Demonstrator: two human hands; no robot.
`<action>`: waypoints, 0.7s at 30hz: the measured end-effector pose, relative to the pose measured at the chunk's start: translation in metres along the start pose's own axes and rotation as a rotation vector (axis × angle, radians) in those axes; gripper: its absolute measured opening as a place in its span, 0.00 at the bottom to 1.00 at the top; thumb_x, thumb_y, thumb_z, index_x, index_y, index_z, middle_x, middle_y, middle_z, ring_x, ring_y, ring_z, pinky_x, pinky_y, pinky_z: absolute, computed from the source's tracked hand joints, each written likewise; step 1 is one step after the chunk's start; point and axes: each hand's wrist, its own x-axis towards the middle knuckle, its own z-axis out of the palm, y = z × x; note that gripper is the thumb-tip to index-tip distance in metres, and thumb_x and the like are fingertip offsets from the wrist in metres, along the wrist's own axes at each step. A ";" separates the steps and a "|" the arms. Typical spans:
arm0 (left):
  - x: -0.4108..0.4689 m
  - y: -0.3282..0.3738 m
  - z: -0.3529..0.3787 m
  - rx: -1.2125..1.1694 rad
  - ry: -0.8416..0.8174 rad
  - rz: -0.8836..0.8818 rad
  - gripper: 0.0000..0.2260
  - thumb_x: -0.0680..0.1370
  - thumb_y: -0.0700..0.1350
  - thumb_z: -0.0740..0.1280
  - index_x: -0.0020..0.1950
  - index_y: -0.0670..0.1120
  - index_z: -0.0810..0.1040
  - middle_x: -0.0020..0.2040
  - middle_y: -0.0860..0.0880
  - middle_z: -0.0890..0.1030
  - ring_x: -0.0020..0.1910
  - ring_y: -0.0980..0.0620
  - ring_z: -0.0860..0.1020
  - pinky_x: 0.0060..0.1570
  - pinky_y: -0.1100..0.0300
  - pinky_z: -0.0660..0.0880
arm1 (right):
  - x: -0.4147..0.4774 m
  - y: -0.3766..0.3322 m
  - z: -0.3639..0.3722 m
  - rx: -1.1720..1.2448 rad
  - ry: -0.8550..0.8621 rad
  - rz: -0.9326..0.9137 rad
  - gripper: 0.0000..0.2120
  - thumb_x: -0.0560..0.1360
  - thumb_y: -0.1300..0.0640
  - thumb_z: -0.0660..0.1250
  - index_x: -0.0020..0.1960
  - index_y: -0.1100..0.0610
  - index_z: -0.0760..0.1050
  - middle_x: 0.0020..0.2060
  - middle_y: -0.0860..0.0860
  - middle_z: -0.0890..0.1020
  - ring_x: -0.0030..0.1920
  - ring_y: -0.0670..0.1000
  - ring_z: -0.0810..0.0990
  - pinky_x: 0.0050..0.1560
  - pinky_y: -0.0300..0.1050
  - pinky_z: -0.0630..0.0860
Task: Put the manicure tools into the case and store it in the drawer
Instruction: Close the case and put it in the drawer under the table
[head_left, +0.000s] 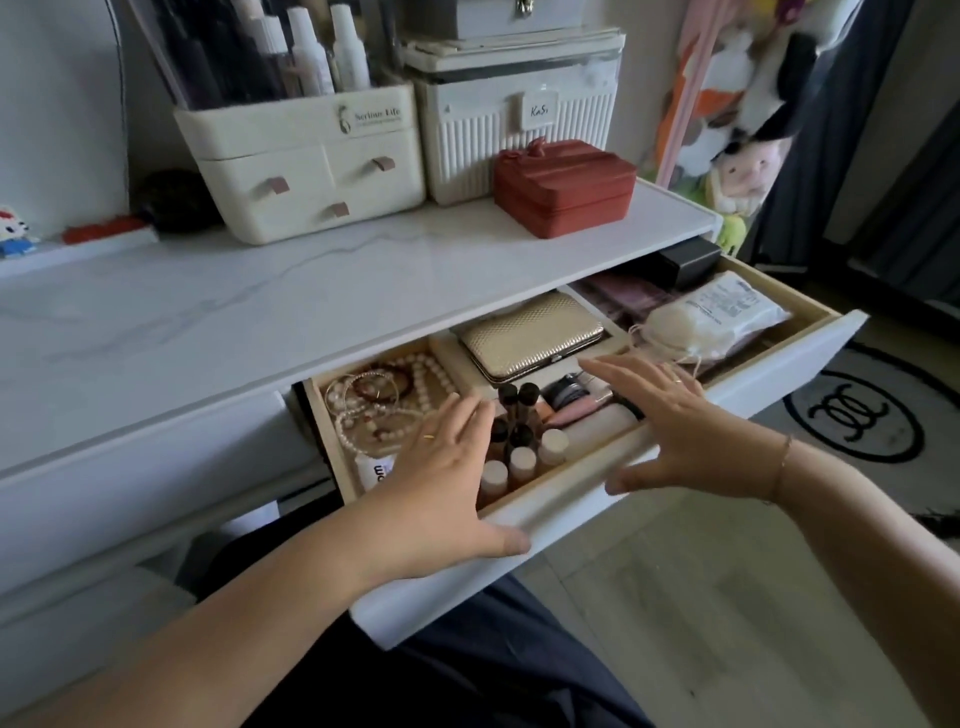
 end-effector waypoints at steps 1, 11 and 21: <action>0.000 0.000 0.001 0.013 0.024 -0.006 0.52 0.69 0.66 0.67 0.76 0.51 0.33 0.75 0.58 0.31 0.74 0.57 0.32 0.70 0.58 0.37 | 0.001 0.002 0.003 0.018 0.046 0.016 0.52 0.61 0.36 0.73 0.74 0.38 0.44 0.72 0.41 0.55 0.72 0.44 0.52 0.75 0.57 0.47; 0.016 -0.027 -0.015 0.253 0.223 -0.222 0.53 0.66 0.73 0.62 0.76 0.50 0.36 0.77 0.50 0.34 0.75 0.50 0.33 0.73 0.41 0.36 | 0.046 -0.002 0.008 -0.109 0.298 -0.047 0.51 0.61 0.38 0.74 0.75 0.45 0.50 0.76 0.48 0.49 0.76 0.52 0.46 0.71 0.49 0.38; 0.025 -0.112 -0.026 0.405 0.686 -0.294 0.36 0.69 0.61 0.70 0.72 0.43 0.67 0.72 0.43 0.69 0.70 0.42 0.68 0.67 0.39 0.62 | 0.146 -0.005 0.023 -0.118 0.391 -0.054 0.41 0.70 0.43 0.69 0.76 0.53 0.53 0.76 0.50 0.57 0.76 0.49 0.50 0.76 0.51 0.43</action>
